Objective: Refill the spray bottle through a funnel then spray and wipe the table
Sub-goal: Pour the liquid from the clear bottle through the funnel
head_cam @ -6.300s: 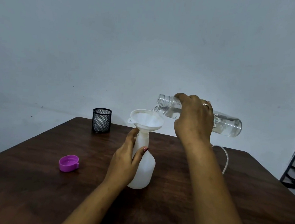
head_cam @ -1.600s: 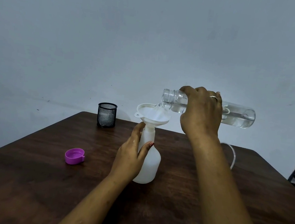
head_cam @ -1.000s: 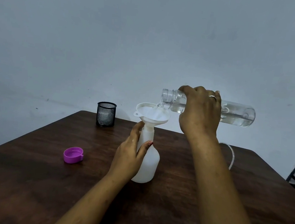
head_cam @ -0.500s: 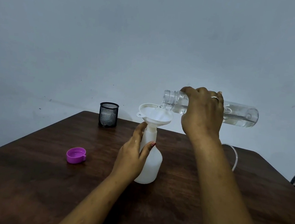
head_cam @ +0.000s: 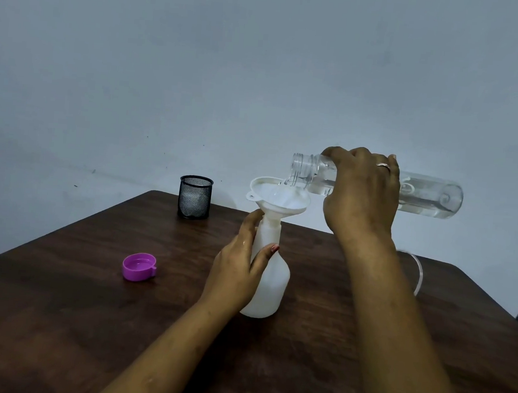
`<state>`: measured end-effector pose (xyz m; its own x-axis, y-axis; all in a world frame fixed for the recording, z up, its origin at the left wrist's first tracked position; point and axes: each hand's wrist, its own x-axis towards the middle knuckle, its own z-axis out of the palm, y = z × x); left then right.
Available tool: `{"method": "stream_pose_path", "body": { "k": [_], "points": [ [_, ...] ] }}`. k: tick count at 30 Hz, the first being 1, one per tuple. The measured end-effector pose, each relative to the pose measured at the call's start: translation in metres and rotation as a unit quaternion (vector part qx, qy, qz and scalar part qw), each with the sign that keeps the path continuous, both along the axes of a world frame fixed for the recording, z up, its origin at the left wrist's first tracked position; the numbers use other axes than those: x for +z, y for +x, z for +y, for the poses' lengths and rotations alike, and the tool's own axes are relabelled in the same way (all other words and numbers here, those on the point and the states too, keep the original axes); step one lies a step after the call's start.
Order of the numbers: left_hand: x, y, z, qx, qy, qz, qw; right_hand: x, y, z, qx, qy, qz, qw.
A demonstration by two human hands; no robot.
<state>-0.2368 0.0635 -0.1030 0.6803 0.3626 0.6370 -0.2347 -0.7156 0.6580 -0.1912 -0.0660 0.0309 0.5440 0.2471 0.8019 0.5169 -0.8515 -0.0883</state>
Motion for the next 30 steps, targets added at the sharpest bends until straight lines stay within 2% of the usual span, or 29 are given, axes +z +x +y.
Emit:
{"method": "stream_pose_path", "body": {
  "k": [30],
  "points": [
    [-0.0003,0.0011,-0.0005,-0.003,-0.010,0.010,1.000,0.0002,0.0001,0.0004,-0.001,-0.006,-0.008,1.000]
  ]
}}
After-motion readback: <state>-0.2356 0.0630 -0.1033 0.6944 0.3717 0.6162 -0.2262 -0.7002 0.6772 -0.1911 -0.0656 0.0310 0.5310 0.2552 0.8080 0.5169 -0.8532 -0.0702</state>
